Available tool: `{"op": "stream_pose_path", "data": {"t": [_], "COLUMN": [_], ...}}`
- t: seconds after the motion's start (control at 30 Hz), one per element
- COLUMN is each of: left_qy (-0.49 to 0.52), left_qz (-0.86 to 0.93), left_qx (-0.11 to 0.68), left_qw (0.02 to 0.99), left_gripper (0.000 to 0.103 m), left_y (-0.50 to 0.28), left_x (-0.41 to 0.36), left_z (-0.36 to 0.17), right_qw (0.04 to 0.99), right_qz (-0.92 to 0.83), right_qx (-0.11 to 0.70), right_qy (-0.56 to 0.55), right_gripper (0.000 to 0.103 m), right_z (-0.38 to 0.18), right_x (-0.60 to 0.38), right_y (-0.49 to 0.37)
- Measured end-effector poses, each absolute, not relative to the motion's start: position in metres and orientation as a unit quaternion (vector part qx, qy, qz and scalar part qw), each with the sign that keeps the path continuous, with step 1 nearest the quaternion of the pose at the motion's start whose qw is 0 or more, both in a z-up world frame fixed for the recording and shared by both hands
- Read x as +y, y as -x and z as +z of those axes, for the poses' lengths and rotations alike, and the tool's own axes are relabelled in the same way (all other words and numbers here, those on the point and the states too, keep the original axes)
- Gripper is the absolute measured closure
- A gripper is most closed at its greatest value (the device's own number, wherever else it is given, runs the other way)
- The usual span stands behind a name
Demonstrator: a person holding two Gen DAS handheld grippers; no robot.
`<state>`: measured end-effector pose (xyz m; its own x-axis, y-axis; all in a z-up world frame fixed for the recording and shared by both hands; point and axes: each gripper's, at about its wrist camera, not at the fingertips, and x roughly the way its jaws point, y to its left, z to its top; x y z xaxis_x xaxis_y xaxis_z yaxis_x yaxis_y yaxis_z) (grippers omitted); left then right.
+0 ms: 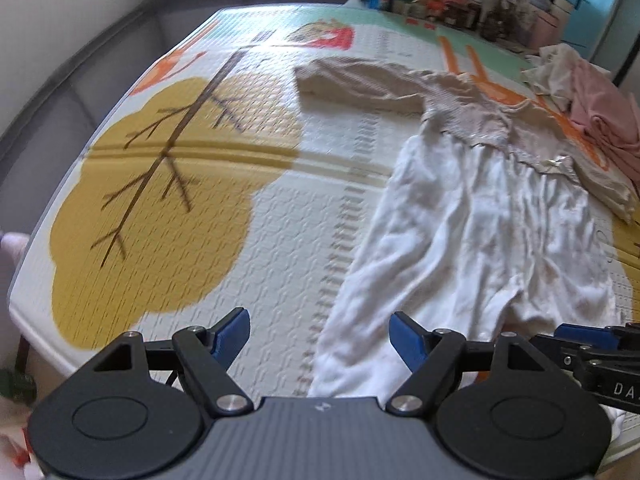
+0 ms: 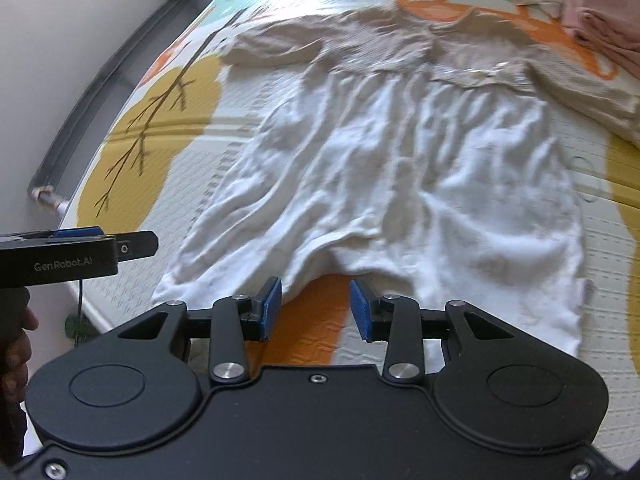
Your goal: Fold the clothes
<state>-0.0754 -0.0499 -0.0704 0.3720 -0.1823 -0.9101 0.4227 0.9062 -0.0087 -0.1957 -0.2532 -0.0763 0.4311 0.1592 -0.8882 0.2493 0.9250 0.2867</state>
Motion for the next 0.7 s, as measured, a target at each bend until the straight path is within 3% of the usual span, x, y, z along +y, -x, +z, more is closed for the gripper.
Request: {"op": "stream_pose_path", "data": {"t": [0.5, 0.6, 0.7], "left_qy": [-0.045, -0.043, -0.036], "left_qz": [-0.169, -0.183, -0.192], "left_qx": [0.582, 0.586, 0.598], "left_qw": [0.794, 0.788, 0.777], "left_gripper": [0.026, 0.030, 0.044], "left_y": [0.082, 0.084, 0.082], "left_x": [-0.011, -0.016, -0.020], "left_z": [-0.104, -0.109, -0.117], "right_qw": [0.791, 0.786, 0.783], "right_qz": [0.053, 0.060, 0.062], "right_qx": [0.575, 0.580, 0.584], "right_qy": [-0.202, -0.206, -0.206], "right_gripper": [0.068, 0.068, 0.071], "right_z": [-0.106, -0.111, -0.115], "right_x": [-0.215, -0.210, -0.206], "right_y": [0.174, 0.172, 0.169]}}
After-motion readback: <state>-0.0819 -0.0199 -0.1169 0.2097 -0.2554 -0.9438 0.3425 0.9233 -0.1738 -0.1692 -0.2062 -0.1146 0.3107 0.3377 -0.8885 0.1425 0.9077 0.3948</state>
